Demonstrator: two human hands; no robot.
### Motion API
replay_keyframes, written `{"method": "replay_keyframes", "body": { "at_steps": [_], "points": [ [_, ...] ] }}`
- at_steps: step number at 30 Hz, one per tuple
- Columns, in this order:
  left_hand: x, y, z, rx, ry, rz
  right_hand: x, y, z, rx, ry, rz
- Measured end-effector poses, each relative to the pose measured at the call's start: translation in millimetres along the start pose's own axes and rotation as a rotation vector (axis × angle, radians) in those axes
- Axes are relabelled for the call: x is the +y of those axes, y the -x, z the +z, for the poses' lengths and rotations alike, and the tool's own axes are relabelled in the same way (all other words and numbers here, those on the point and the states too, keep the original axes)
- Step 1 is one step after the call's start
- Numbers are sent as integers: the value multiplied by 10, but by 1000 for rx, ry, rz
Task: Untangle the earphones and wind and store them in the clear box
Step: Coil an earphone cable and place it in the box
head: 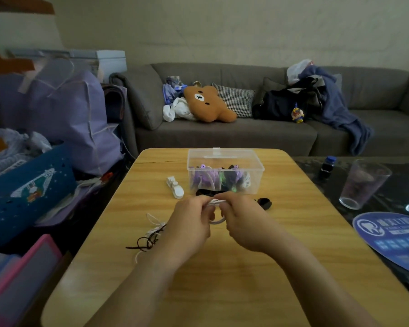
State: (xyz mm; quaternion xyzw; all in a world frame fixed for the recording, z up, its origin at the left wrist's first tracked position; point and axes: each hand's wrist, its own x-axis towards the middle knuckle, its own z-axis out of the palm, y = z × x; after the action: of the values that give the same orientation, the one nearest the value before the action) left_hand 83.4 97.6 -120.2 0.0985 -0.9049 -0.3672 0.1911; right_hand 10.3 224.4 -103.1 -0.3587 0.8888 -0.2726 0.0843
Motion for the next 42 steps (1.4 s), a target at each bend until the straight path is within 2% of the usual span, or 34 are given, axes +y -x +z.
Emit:
{"method": "replay_keyframes", "body": {
  "at_steps": [3,6,8,10,13,14,17,23,29,31,33,37,40,42],
  "points": [
    [57,-5,-67,-101,141,-10,33,36,-15,-11,168,-9],
    [78,-14,-162,-82,266,-33,11,75,-67,-54,146,-72],
    [75,-34,-245,-61,264,-46,-10,97,-106,-28,74,-91],
    [46,-117,-396,22,198,-84,-2,90,-106,3,73,-81],
    [-194,-441,-673,282,12,-141,91,43,-45,25,-10,-8],
    [-310,-584,-736,315,-61,-177,116,8,-17,24,-47,13],
    [-558,-957,-728,200,-240,-348,113,-89,64,-3,-54,12],
    [-712,-1283,-437,-187,-384,-595,128,-207,152,13,-74,1],
    [-760,-1347,-369,-216,-430,-511,132,-203,146,2,-98,-43],
    [-796,-1316,-467,-203,-359,-480,164,-222,164,18,-117,-47],
    [-771,-1226,-636,-136,-188,-423,184,-242,169,49,-158,-58],
    [-397,-763,-866,-38,643,-361,129,-256,106,74,-491,-100],
    [-178,-457,-818,-191,1122,-359,85,-229,11,88,-878,-150],
    [-93,-318,-735,-288,1242,-333,39,-179,-30,71,-1074,-169]
  ]
}}
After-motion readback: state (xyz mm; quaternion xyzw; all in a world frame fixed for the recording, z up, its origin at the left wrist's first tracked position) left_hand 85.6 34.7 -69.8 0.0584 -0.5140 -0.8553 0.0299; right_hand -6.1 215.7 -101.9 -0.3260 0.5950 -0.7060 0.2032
